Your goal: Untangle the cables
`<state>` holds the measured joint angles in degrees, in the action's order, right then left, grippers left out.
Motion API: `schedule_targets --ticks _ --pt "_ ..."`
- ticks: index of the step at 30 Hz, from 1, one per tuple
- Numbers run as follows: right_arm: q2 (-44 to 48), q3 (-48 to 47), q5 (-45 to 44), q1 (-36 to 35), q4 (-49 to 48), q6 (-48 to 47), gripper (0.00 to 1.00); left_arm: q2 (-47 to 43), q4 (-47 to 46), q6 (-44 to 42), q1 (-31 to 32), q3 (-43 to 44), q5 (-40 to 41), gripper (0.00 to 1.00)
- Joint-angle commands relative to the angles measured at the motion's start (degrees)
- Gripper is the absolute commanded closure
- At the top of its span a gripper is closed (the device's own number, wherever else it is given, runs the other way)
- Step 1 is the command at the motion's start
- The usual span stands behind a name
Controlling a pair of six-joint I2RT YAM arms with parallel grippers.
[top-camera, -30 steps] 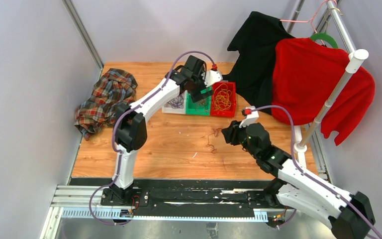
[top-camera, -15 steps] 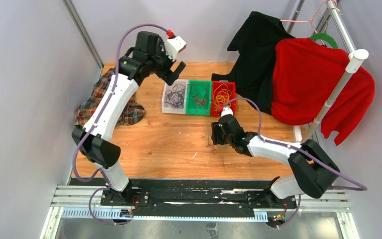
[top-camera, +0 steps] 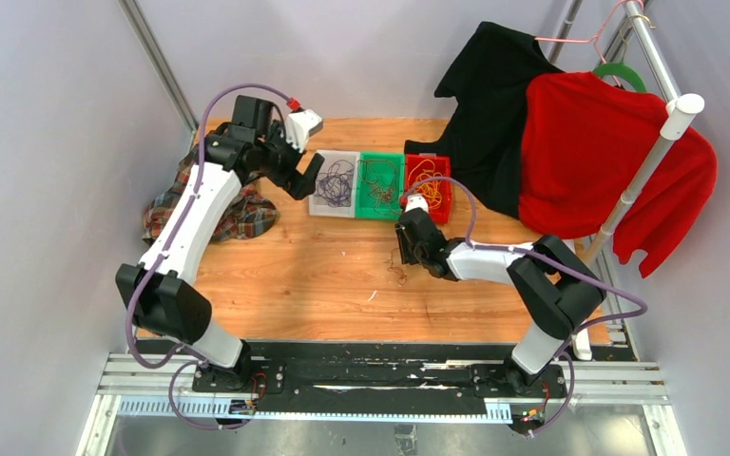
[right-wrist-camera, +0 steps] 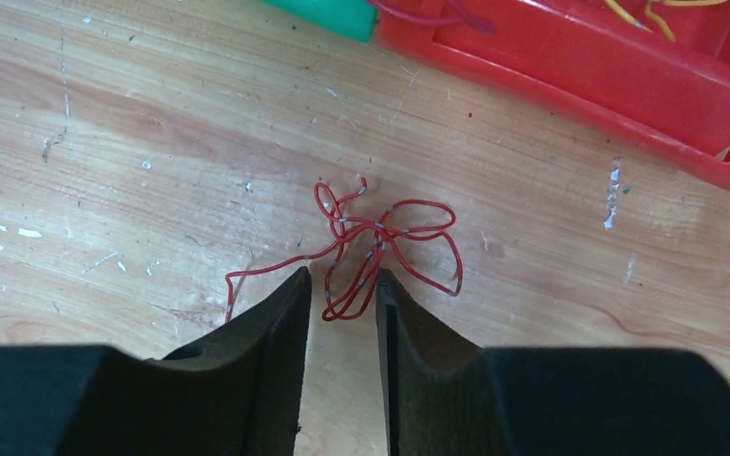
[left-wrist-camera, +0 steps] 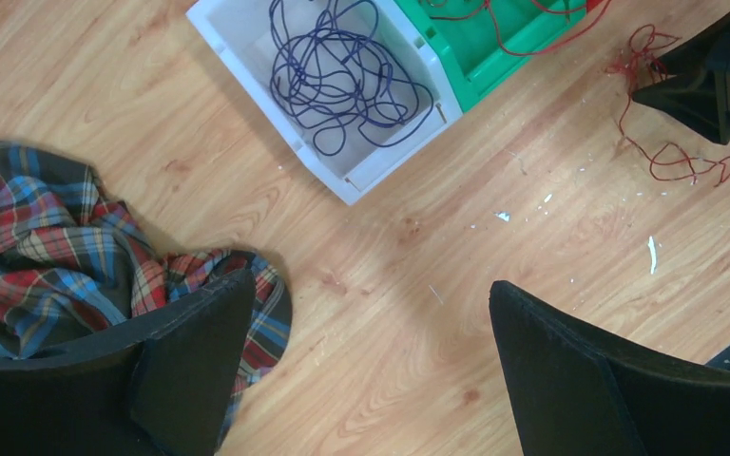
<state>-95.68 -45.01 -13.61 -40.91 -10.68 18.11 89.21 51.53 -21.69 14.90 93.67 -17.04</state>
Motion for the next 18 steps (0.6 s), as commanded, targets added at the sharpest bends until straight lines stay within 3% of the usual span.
schedule_targets --ticks 1,10,18 --pt "-0.3 0.2 0.7 -1.6 -1.9 -0.3 0.72 -4.9 -3.8 1.7 -2.7 -2.1 -3.5 0.02" --pt "6.8 -2.0 7.5 -3.4 -1.3 -2.6 0.99 -8.4 -5.6 2.3 -6.7 -4.8 -6.0 0.02" --pt "9.8 -12.5 4.2 -3.1 1.6 -8.5 0.99 -9.8 -7.2 2.5 -9.2 -7.7 -7.2 0.02"
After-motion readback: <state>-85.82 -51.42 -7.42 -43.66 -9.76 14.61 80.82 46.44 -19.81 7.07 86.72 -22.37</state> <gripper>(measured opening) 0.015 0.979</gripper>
